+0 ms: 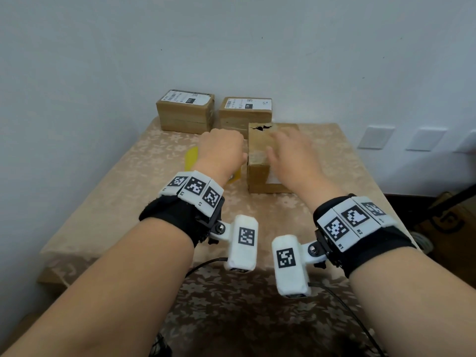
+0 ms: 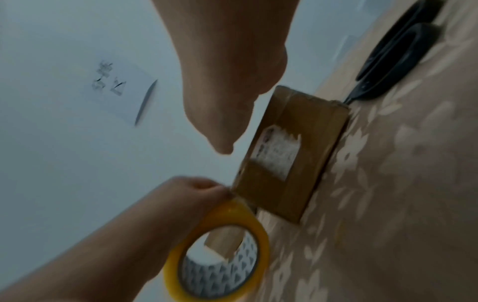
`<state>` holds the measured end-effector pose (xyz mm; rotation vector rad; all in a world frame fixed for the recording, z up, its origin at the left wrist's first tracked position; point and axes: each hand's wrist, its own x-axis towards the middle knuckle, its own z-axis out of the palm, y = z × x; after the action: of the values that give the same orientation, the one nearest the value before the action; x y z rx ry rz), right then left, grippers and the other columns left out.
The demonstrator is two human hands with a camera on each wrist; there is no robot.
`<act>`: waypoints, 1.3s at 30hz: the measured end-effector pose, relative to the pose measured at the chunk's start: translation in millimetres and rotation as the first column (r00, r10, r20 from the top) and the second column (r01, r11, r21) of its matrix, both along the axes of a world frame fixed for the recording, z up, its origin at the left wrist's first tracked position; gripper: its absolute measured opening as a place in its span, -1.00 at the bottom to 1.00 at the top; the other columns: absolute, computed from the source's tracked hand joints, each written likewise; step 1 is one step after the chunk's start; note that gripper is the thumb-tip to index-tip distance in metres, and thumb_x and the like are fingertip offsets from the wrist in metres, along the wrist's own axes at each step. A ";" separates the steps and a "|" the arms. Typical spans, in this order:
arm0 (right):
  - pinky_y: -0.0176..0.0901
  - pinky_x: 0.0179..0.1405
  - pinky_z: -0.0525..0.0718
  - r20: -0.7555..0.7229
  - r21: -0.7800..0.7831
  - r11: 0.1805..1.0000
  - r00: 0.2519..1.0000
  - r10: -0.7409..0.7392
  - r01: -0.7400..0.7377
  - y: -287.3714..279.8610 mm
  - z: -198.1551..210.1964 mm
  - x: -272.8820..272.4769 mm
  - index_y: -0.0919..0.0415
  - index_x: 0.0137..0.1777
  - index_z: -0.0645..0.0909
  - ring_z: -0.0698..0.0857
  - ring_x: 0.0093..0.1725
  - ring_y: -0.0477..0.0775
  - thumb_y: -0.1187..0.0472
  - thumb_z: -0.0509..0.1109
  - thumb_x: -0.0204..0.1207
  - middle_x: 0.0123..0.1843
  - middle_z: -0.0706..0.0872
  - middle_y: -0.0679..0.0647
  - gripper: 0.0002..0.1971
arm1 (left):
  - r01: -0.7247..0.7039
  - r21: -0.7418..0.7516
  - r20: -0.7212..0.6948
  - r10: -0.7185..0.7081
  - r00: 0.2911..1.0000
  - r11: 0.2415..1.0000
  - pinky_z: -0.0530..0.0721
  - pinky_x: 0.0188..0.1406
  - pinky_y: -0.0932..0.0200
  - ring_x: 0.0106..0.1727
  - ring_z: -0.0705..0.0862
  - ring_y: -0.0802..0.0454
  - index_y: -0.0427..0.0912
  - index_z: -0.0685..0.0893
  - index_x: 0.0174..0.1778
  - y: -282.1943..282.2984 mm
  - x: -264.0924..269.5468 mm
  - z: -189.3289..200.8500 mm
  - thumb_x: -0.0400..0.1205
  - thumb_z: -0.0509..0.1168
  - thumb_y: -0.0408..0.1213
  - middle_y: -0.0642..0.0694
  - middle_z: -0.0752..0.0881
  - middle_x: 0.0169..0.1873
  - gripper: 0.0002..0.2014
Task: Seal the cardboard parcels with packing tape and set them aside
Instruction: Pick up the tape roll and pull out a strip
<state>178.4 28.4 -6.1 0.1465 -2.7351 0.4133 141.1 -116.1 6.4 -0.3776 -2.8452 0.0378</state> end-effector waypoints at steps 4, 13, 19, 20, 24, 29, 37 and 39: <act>0.35 0.58 -0.31 0.338 0.137 0.990 0.941 -0.011 -0.038 -12.4 -7.8 -1.7 -0.03 0.70 0.01 -0.10 0.70 0.20 -0.24 -0.26 0.69 0.74 -0.05 0.02 -0.38 | 0.028 0.085 -0.117 -0.017 0.993 0.996 0.46 0.05 -0.02 0.11 0.60 -0.17 -0.12 0.64 0.10 -10.7 0.6 -4.2 0.68 0.16 0.03 -0.14 0.67 0.02 -0.68; 0.46 0.57 -0.23 0.315 0.204 0.979 0.946 -0.076 0.011 -15.4 -18.9 -1.3 0.01 0.71 -0.09 -0.07 0.71 0.16 -0.34 -0.24 0.63 0.74 -0.06 -0.07 -0.28 | 0.326 0.255 -0.008 -0.335 0.942 0.910 0.47 0.00 0.15 0.05 0.47 0.04 -0.12 0.59 0.17 -69.9 30.4 -19.0 0.34 0.37 0.33 -0.07 0.50 0.09 -0.33; 0.37 0.59 -0.17 0.287 0.142 0.990 0.956 -0.053 0.013 -18.8 -16.7 9.4 0.04 0.71 -0.03 -0.03 0.70 0.14 -0.23 -0.16 0.68 0.74 -0.02 -0.04 -0.34 | 0.252 0.187 0.230 -0.292 0.929 0.949 0.58 -0.12 0.03 0.01 0.63 -0.08 -0.11 0.48 0.27 -65.3 37.6 -25.1 0.51 0.42 0.00 -0.11 0.66 0.09 -0.52; 0.36 0.60 -0.17 0.289 0.133 0.991 0.956 -0.050 0.011 -18.4 -16.0 10.6 0.04 0.71 -0.03 -0.03 0.70 0.13 -0.21 -0.15 0.68 0.74 -0.01 -0.05 -0.35 | 0.245 0.211 0.248 -0.295 0.923 0.946 0.55 -0.17 0.04 -0.04 0.63 -0.08 -0.13 0.50 0.22 -64.3 40.5 -24.9 0.54 0.40 -0.06 -0.11 0.67 0.03 -0.59; 0.33 0.60 -0.19 0.312 0.114 0.993 0.950 -0.029 -0.007 -14.1 -14.2 16.5 0.02 0.71 -0.02 -0.02 0.70 0.09 -0.14 -0.13 0.69 0.73 -0.01 -0.07 -0.39 | 0.221 0.342 0.188 -0.297 0.936 0.913 0.43 -0.31 0.10 -0.12 0.59 -0.09 -0.15 0.53 0.07 -58.5 55.6 -12.0 0.49 0.33 -0.03 -0.04 0.59 -0.16 -0.66; 0.28 0.61 -0.24 0.342 0.102 0.994 0.940 0.009 -0.046 -8.8 -15.0 25.4 -0.02 0.72 -0.07 -0.05 0.70 0.05 -0.13 -0.21 0.72 0.73 -0.06 -0.10 -0.42 | 0.266 0.400 0.096 -0.329 0.939 0.877 0.42 -0.21 0.12 -0.06 0.55 0.01 -0.09 0.44 0.31 -56.4 61.0 5.4 0.53 0.37 0.09 -0.02 0.58 0.03 -0.47; 0.24 0.62 -0.26 0.385 0.059 0.998 0.923 -0.006 -0.018 -9.5 -16.0 18.9 -0.04 0.71 -0.05 -0.06 0.70 0.03 -0.12 -0.31 0.73 0.73 -0.06 -0.09 -0.43 | 0.259 0.312 0.155 -0.318 0.935 0.914 0.40 0.01 0.17 0.17 0.56 -0.07 -0.01 0.59 0.34 -59.4 53.1 6.3 0.55 0.34 0.12 -0.11 0.60 0.11 -0.52; 0.25 0.61 -0.25 0.384 0.077 0.997 0.923 -0.026 -0.004 -11.3 -15.8 17.7 -0.02 0.71 -0.04 -0.05 0.70 0.04 -0.12 -0.27 0.73 0.74 -0.06 -0.08 -0.43 | 0.262 0.282 0.168 -0.316 0.934 0.923 0.35 0.01 0.25 0.23 0.56 -0.05 -0.03 0.60 0.36 -57.0 51.6 7.3 0.57 0.34 0.08 -0.08 0.63 0.20 -0.53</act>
<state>196.2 17.2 -21.9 0.0751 -3.1409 0.3670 192.7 -173.1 13.7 -0.7834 -2.9116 -0.4501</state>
